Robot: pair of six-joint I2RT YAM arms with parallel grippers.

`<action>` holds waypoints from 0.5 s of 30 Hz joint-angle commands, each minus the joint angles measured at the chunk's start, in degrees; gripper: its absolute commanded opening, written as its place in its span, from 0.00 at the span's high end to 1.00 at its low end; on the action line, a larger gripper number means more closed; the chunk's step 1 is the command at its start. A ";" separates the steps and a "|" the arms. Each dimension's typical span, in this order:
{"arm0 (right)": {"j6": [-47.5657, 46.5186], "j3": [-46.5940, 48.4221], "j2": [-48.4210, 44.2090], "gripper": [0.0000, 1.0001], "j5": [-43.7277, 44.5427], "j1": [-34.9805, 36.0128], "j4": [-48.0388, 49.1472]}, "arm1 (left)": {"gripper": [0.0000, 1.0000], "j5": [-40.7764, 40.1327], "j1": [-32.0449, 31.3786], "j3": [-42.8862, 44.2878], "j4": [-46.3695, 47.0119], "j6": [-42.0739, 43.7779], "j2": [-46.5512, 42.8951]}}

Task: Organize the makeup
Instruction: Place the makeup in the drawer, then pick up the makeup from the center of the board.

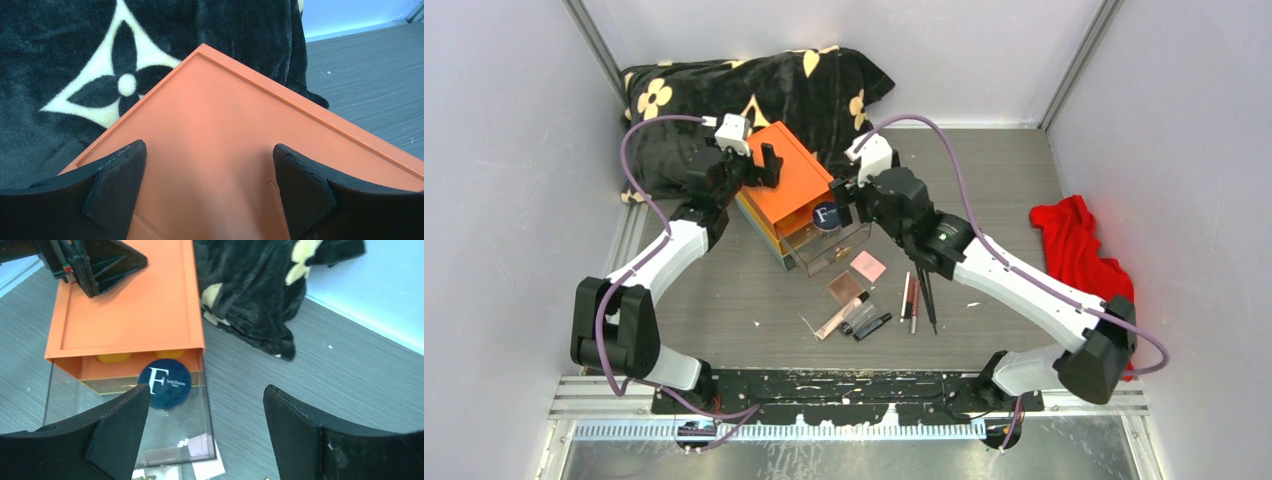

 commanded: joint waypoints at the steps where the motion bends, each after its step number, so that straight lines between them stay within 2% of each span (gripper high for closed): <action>1: -0.52 -4.97 -6.23 0.12 5.84 -0.73 -0.60 | 0.03 -1.38 0.28 -4.63 -19.88 -2.91 4.43; 10: 4.67 -26.04 -24.32 0.12 4.05 -4.72 2.93 | 0.03 -0.81 0.25 -4.09 -19.39 -3.46 4.95; 15: 6.00 -32.37 -25.97 0.11 1.92 -5.68 4.61 | 0.03 -0.80 0.27 -4.24 -19.05 -3.69 5.00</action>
